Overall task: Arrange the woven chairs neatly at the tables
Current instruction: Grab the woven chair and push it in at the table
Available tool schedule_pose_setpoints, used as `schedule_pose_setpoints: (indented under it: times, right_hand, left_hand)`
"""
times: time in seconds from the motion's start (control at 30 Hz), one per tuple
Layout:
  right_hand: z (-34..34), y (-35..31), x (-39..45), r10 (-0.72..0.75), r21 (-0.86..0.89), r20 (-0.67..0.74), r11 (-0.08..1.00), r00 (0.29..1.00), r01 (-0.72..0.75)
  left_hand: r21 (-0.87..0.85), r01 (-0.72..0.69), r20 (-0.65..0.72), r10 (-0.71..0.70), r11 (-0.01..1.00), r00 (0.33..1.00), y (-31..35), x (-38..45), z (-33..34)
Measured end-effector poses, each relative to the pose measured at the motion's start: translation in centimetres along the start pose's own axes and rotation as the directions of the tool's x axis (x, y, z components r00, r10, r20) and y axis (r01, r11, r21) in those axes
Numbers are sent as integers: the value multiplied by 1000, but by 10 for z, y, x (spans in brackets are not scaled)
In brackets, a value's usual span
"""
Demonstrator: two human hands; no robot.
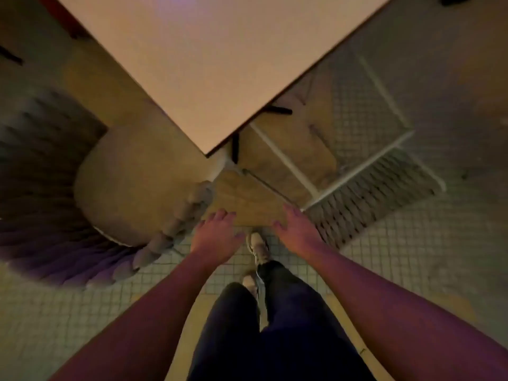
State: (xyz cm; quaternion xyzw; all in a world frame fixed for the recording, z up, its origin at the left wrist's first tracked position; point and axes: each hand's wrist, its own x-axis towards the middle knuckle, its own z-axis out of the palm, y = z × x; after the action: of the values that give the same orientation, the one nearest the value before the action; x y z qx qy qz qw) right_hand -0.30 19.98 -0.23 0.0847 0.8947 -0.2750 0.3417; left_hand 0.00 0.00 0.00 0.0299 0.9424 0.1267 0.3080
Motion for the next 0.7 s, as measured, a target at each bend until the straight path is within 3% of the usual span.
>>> schedule_pose_setpoints:
  times: [0.17,0.3,0.47,0.57,0.7]
  right_hand:
    - [32,81,-50,210,183,-125,965,970,-185]
    - [79,137,-103,375,321,-105,889,921,-325]
    - [122,201,-172,574,458,-67,744,816,-486]
    - [133,237,-195,628,497,-63,694,776,-521]
    - [129,289,-208,649,521,-84,676,756,-522]
  left_hand:
    - [259,-275,110,254,926,961,53,9,43]
    - [330,-418,162,386,846,908,86,-10,81]
    - [424,-621,269,563,660,782,137,-42,119]
    - [497,-696,370,599,518,710,174,-59,143]
    - [509,-734,435,602,450,670,232,-78,182]
